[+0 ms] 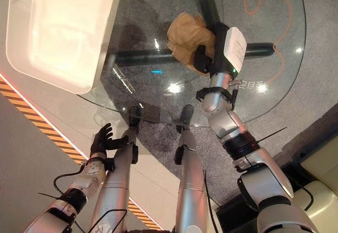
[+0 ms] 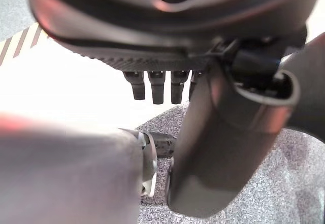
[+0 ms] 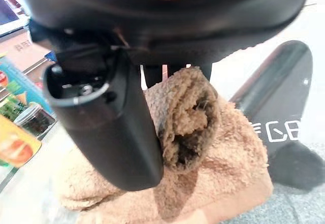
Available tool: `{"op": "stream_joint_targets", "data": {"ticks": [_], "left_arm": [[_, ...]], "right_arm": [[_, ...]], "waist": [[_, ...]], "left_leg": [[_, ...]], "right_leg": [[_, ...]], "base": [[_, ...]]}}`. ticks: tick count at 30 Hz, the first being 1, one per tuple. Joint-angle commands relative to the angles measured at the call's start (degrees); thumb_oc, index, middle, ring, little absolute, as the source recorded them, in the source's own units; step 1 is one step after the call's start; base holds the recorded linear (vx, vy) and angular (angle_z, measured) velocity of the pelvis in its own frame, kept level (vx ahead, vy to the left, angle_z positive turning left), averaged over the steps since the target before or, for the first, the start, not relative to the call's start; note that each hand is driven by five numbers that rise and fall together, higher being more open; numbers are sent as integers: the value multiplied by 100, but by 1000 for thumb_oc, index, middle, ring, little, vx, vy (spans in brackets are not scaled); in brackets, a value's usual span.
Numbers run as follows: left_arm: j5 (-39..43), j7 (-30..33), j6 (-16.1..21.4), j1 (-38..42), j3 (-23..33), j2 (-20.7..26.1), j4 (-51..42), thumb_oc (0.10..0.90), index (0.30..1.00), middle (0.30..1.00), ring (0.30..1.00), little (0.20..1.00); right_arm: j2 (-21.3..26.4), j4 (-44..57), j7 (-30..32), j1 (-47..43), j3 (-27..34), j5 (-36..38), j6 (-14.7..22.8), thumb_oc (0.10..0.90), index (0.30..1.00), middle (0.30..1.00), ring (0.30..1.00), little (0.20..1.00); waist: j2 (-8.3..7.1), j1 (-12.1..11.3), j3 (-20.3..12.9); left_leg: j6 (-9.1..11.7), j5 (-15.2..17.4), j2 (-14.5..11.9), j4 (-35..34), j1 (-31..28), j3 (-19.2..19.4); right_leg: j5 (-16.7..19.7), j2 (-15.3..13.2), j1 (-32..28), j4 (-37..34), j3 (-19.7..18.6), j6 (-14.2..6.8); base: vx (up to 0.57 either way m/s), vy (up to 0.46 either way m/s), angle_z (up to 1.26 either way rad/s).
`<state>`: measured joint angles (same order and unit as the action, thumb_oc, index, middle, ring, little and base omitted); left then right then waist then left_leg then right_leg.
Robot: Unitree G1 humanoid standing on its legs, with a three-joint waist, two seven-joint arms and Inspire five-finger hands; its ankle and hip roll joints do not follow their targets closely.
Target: Wipe the table with a cloth and put it in the basket.
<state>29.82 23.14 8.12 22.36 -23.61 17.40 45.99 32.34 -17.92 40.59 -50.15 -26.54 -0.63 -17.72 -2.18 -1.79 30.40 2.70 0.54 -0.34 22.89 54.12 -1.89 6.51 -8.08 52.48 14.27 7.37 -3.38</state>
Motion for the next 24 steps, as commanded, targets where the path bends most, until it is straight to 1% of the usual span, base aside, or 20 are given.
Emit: {"op": "stream_joint_targets", "data": {"ticks": [1, 3, 7, 8, 9, 10, 11, 14, 18, 24], "left_arm": [[50, 9, -33, -1071, 17, -99, 162, 800, 900, 900, 900, 900], [67, 6, -15, -1097, 11, -82, 139, 800, 900, 900, 900, 900], [124, -2, 10, -1115, 13, -58, 127, 800, 900, 900, 900, 900], [144, 2, 16, -1111, 6, -60, 129, 800, 900, 900, 900, 900], [163, 16, 21, -1107, 5, -69, 129, 800, 900, 900, 900, 900], [168, 25, 16, -1109, 1, -69, 121, 800, 900, 900, 900, 900], [201, 49, 22, -1120, 10, -71, 93, 800, 900, 900, 900, 900], [195, 60, -2, -1110, 39, -69, 76, 800, 900, 900, 900, 900], [199, 65, -55, -1094, 69, -78, 51, 800, 900, 900, 900, 900], [168, 56, -12, -1063, 86, -157, 116, 800, 900, 900, 900, 900]], "right_arm": [[948, -8, 945, -70, 566, 118, 91, 100, 300, 300, 300, 200], [1023, -50, 1166, -8, 666, 233, 126, 100, 300, 300, 300, 200], [1102, -185, 1792, 138, 943, 635, 369, 100, 300, 300, 300, 200], [1100, -223, 1925, 185, 1020, 720, 466, 100, 300, 300, 300, 200], [1069, -277, 2241, 292, 1202, 872, 663, 100, 300, 300, 300, 200], [1060, -274, 2284, 315, 1237, 891, 702, 100, 300, 300, 300, 200], [988, -251, 2523, 424, 1417, 994, 896, 100, 300, 300, 300, 200], [902, -195, 2721, 468, 1545, 1027, 1075, 100, 300, 300, 300, 200], [810, 32, 2845, 441, 1576, 966, 1119, 100, 300, 300, 300, 200], [706, 154, 2898, 247, 1539, 903, 1118, 100, 300, 300, 300, 200]], "waist": [[223, -4, -60], [224, 10, -60], [228, 47, -60], [231, 55, -60], [233, 73, -60], [231, 75, -60], [228, 94, -60], [218, 100, -60], [226, 102, -60], [235, 69, -60]], "left_leg": [[-430, -46, 457, -368, -152, 385], [-429, -44, 457, -377, -150, 397], [-425, -23, 440, -380, -158, 419], [-425, -20, 442, -380, -160, 424], [-428, -16, 445, -398, -172, 431], [-429, -14, 443, -401, -177, 434], [-431, -14, 435, -422, -185, 445], [-428, -32, 428, -458, -193, 455], [-426, -48, 437, -493, -201, 460], [-425, -70, 452, -553, -237, 456]], "right_leg": [[164, 313, -16, -68, -22, -205], [172, 308, -20, -93, -22, -208], [172, 309, -25, -105, -46, -209], [174, 309, -31, -114, -53, -210], [184, 311, -47, -143, -68, -210], [186, 312, -52, -147, -72, -211], [194, 323, -58, -161, -87, -213], [205, 334, -75, -194, -94, -206], [216, 352, -89, -233, -124, -196], [207, 363, -129, -265, -130, -183]], "base": [[0, 0, 0], [0, 0, 0], [-2, 4, -1], [-7, 11, -4], [-5, 9, -4], [-5, 12, -5], [-5, 8, -6], [-14, 2, -9], [-8, 8, -3], [-3, 8, -2]]}}
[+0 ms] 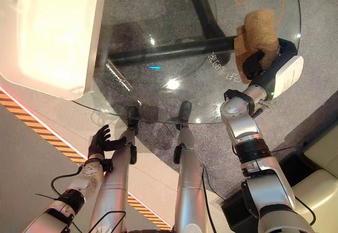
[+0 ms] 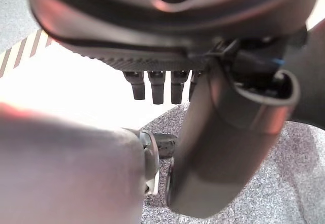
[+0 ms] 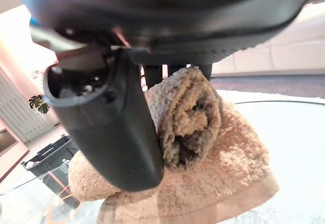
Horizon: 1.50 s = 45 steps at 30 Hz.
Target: Wipe the table with a cloth and put it in the basket.
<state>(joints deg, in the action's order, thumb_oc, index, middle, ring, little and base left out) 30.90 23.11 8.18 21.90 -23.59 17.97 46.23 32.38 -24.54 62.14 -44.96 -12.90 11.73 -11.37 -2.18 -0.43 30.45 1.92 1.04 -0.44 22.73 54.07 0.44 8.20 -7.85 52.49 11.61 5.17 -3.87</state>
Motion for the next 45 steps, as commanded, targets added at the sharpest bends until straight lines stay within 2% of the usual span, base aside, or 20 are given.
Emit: {"op": "stream_joint_targets", "data": {"ticks": [1, 10, 18, 23, 24, 28, 30, 31, 34, 35, 36, 37, 38, 39, 45], "left_arm": [[58, 52, -16, -1011, 86, -226, 105, 800, 900, 900, 900, 900], [11, 36, -48, -973, 114, -270, 106, 800, 900, 900, 900, 900], [-40, 34, -73, -928, 134, -329, 128, 800, 900, 900, 900, 900], [-60, 37, -57, -917, 145, -358, 168, 800, 900, 900, 900, 900], [-77, 60, -51, -914, 139, -377, 170, 800, 900, 900, 900, 900], [-106, 62, -40, -919, 154, -381, 179, 800, 900, 900, 900, 900], [-141, 53, -16, -940, 166, -385, 186, 800, 900, 900, 900, 900], [-160, 39, 11, -1081, 143, -395, 186, 800, 900, 900, 900, 900], [-195, 52, 0, -1074, 139, -406, 161, 800, 900, 900, 900, 900], [-194, 60, -6, -953, 168, -397, 146, 800, 900, 900, 900, 900], [-202, 55, -18, -1059, 142, -407, 147, 800, 900, 900, 900, 900], [-209, 56, -27, -1041, 137, -419, 160, 800, 900, 900, 900, 900], [-209, 62, -30, -917, 166, -411, 149, 800, 900, 900, 900, 900], [-214, 61, -47, -1022, 120, -426, 151, 800, 900, 900, 900, 900], [-230, 56, -31, -1017, 69, -434, 190, 800, 900, 900, 900, 900]], "right_arm": [[693, 830, 719, -302, 156, -364, 470, 100, 300, 300, 300, 200], [627, 1033, 291, -493, -37, -522, 382, 100, 300, 300, 300, 200], [369, 1354, -695, -567, -398, -818, 15, 100, 300, 300, 300, 200], [175, 1378, -1063, -446, -465, -693, 31, 100, 300, 300, 300, 200], [93, 1417, -1382, -406, -519, -780, -22, 100, 300, 300, 300, 200], [-36, 1564, -1858, -316, -673, -918, -157, 100, 300, 300, 300, 200], [-101, 1626, -2120, -261, -777, -854, -113, 100, 300, 300, 300, 200], [-195, 1707, -2347, -88, -875, -892, -44, 100, 300, 300, 300, 200], [-361, 1922, -2795, 29, -1039, -1015, 6, 100, 300, 300, 300, 200], [-353, 1955, -2846, -65, -1029, -1023, 7, 100, 300, 300, 300, 200], [-469, 2044, -3077, 75, -1164, -1040, 42, 100, 300, 300, 300, 200], [-528, 2117, -3200, 93, -1247, -1037, 44, 100, 300, 300, 300, 200], [-510, 2140, -3213, -15, -1229, -1040, 36, 100, 300, 300, 300, 200], [-602, 2216, -3371, 130, -1360, -1052, 59, 100, 300, 300, 300, 200], [-778, 2365, -3914, 144, -1667, -998, 331, 100, 300, 300, 300, 200]], "waist": [[239, -72, -66], [240, -106, -66], [248, -133, -66], [247, -135, -66], [251, -134, -66], [245, -132, -66], [239, -133, -66], [252, -161, -66], [239, -154, -66], [222, -126, -66], [234, -157, -66], [232, -158, -66], [215, -129, -66], [232, -157, -66], [256, -192, -66]], "left_leg": [[-348, -123, 467, -540, -239, 221], [-340, -130, 485, -536, -243, 194], [-328, -143, 496, -498, -217, 194], [-327, -142, 499, -499, -230, 213], [-326, -140, 498, -497, -217, 217], [-327, -147, 495, -486, -198, 226], [-326, -147, 489, -470, -190, 232], [-300, 47, 453, -428, -401, 202], [-294, 42, 446, -406, -378, 214], [-318, -149, 471, -435, -157, 252], [-291, 34, 441, -409, -375, 219], [-288, 32, 437, -403, -374, 226], [-312, -159, 463, -434, -153, 263], [-281, 23, 435, -406, -373, 232], [-276, 37, 435, -367, -359, 217]], "right_leg": [[33, 338, -137, -3, 93, -130], [13, 324, -145, 2, 126, -122], [-19, 314, -117, 46, 144, -115], [-40, 305, -128, 63, 168, -105], [-44, 299, -109, 71, 173, -107], [-51, 296, -87, 91, 178, -103], [-60, 292, -78, 114, 188, -97], [-234, 328, -268, 181, 161, -132], [-242, 322, -245, 200, 170, -133], [-76, 285, -45, 147, 204, -95], [-246, 320, -240, 211, 181, -136], [-254, 314, -242, 217, 187, -132], [-88, 278, -42, 162, 220, -93], [-257, 313, -241, 218, 188, -129], [-275, 300, -231, 242, 201, -126]], "base": [[0, 0, 0], [0, 0, 0], [0, 0, 0], [0, 0, 0], [0, 0, 0], [0, 0, 0], [27, -3, 1], [55, -4, 2], [1, -9, 4], [2, -11, 4], [0, 0, 0], [0, 0, 0], [0, 0, 0], [0, 0, 0], [12, 0, 0]]}}
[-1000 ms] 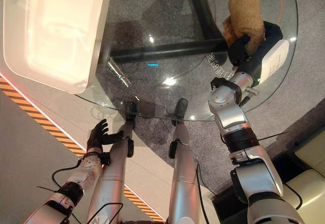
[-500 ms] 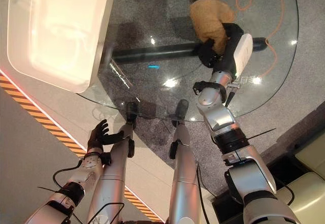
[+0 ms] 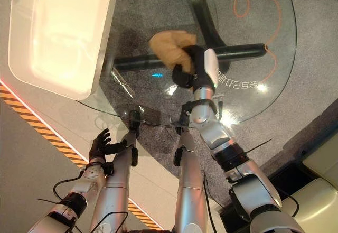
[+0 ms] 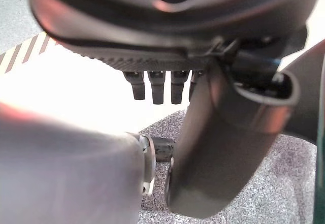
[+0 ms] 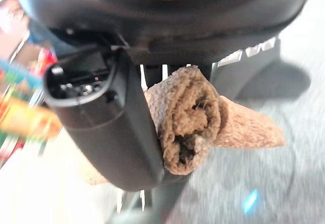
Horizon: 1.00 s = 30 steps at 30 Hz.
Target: Wipe the table with a cloth and put it in the basket.
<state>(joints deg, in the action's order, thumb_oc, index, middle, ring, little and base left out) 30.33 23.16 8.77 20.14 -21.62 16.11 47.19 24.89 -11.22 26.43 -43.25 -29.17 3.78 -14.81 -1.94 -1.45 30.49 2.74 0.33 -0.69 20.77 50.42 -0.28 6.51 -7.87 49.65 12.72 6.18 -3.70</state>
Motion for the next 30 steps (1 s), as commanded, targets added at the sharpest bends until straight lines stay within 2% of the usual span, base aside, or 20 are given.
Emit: {"op": "stream_joint_targets", "data": {"ticks": [1, 4, 13, 22, 30], "left_arm": [[-176, 45, -99, -838, -130, -239, 93, 800, 900, 900, 900, 900], [-175, 38, -115, -816, -160, -209, 88, 800, 900, 900, 900, 900], [-132, 47, -225, -721, -222, -178, 63, 800, 900, 900, 900, 900], [-77, 98, -119, -683, -261, -169, -32, 800, 900, 900, 900, 900], [181, 122, -73, -633, -265, -153, -216, 800, 900, 900, 900, 900]], "right_arm": [[-36, 1051, -405, -37, -71, -197, 701, 100, 300, 300, 300, 200], [-123, 1157, -738, -133, -277, -92, 874, 100, 300, 300, 300, 200], [-345, 1221, -1114, -193, -605, 63, 1079, 100, 300, 300, 300, 200], [-384, 1074, -1039, -158, -718, 62, 1138, 100, 300, 300, 300, 200], [-294, 1018, -855, -38, -520, 268, 1182, 100, 300, 300, 300, 200]], "waist": [[234, -95, -69], [248, -127, -69], [262, -156, -69], [274, -163, -69], [256, -134, -69]], "left_leg": [[-357, 108, 463, -165, 9, 286], [-351, 98, 462, -139, 42, 264], [-351, 104, 460, -61, 83, 257], [-348, 107, 449, -33, 83, 258], [-347, 103, 444, -34, 0, 258]], "right_leg": [[-105, 300, 55, 133, 102, -145], [-98, 293, 93, 159, 106, -152], [-104, 287, 142, 226, 114, -160], [-100, 273, 152, 257, 111, -173], [-90, 272, 78, 253, 117, -173]], "base": [[0, 0, 0], [14, -8, 3], [2, -1, 0], [0, -1, 0], [-4, -9, 0]]}}
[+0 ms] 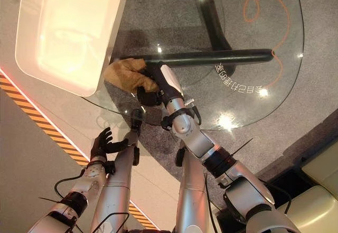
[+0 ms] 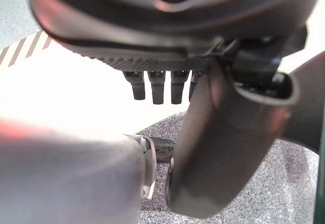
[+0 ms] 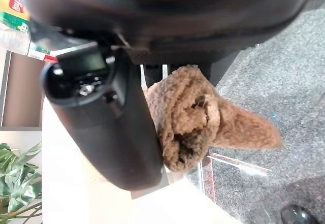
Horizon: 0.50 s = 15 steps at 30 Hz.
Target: Wipe the table with a cloth and put it in the basket.
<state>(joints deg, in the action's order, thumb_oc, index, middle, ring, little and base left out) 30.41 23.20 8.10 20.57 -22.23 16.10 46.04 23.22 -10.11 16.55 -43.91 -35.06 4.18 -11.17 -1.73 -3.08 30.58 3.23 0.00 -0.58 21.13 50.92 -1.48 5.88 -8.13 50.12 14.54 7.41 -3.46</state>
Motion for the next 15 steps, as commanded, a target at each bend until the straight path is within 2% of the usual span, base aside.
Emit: {"op": "stream_joint_targets", "data": {"ticks": [1, 11, 12, 15], "left_arm": [[234, 104, 1, -683, -196, -155, -103, 800, 900, 900, 900, 900], [608, 35, 200, -839, -11, -198, -142, 800, 900, 900, 900, 900], [633, 22, 211, -724, 38, -186, -148, 800, 900, 900, 900, 900], [697, -13, 244, -757, 96, -161, -171, 800, 900, 900, 900, 900]], "right_arm": [[-128, 903, 139, 39, 81, 230, 820, 100, 300, 300, 300, 200], [-80, 940, 202, 405, 329, 312, 832, 100, 300, 300, 300, 200], [-50, 953, 199, 303, 367, 316, 829, 100, 300, 300, 300, 200], [5, 970, 181, 405, 442, 340, 857, 100, 300, 300, 300, 200]], "waist": [[233, 31, -79], [144, 86, -79], [122, 115, -79], [95, 126, -79]], "left_leg": [[-395, 137, 434, -68, -56, 375], [-369, 117, 387, -198, -422, 404], [-393, -76, 408, -243, -234, 438], [-372, -87, 378, -291, -408, 440]], "right_leg": [[-28, 301, 26, 73, -8, -197], [-103, 337, -327, 62, 62, -146], [55, 309, -158, 4, 96, -102], [0, 319, -332, -4, 133, -76]], "base": [[-16, -32, 1], [-42, -44, 0], [-116, -54, -1], [-74, -53, -1]]}}
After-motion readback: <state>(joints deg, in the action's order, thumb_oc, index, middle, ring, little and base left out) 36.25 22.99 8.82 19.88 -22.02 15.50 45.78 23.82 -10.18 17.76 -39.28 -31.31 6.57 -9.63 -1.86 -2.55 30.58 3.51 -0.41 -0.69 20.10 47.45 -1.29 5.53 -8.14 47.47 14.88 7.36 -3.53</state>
